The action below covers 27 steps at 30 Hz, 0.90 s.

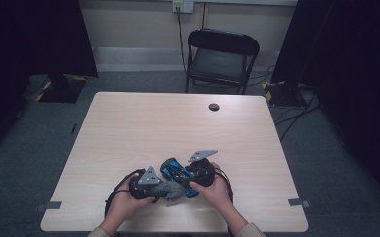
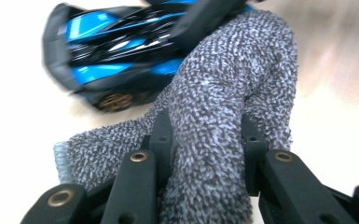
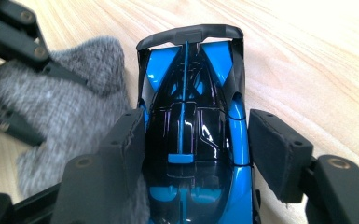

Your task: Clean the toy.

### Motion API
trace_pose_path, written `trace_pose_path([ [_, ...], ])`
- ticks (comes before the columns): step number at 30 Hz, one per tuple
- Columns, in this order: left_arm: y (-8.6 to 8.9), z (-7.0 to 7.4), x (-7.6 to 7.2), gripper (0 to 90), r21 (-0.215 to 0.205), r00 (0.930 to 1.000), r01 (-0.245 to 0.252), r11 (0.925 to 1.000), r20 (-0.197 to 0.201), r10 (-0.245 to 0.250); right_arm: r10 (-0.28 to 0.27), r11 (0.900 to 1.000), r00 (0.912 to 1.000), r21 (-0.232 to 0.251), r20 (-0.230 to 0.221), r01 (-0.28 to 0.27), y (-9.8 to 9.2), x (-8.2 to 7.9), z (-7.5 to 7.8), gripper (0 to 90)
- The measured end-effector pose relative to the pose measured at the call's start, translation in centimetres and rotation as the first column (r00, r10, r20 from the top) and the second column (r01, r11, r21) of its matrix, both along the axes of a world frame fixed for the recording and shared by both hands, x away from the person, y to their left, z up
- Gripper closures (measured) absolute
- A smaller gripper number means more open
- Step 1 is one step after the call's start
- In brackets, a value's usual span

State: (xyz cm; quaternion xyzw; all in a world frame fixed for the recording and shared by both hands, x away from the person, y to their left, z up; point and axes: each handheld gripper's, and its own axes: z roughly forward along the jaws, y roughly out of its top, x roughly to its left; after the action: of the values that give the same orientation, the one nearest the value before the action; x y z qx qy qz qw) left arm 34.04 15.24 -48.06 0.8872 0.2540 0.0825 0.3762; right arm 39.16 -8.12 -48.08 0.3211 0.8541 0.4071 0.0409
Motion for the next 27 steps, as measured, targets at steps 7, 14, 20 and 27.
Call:
trace_pose_path([
  [7,0.8,0.0,0.6,67.1,0.001,0.9992,-0.039,0.9992,0.009,0.039,0.001,1.0,1.0,-0.001,-0.001,-0.001,0.0,0.0,0.0,38.1],
  [14,1.8,0.0,1.0,67.2,0.002,0.997,-0.077,0.9971,0.012,0.076,0.0,1.0,1.0,0.003,0.001,0.0,0.0,0.0,0.0,38.1],
  [20,3.2,0.1,1.6,67.2,-0.01,0.991,-0.132,0.9912,0.02,0.132,0.0,1.0,1.0,0.003,0.003,0.0,-0.1,0.0,0.0,38.1],
  [27,4.1,0.1,2.2,67.2,-0.027,0.9853,-0.17,0.9851,0.013,0.17,0.0,1.0,1.0,0.004,0.003,0.0,-0.1,0.0,-0.1,38.1],
])
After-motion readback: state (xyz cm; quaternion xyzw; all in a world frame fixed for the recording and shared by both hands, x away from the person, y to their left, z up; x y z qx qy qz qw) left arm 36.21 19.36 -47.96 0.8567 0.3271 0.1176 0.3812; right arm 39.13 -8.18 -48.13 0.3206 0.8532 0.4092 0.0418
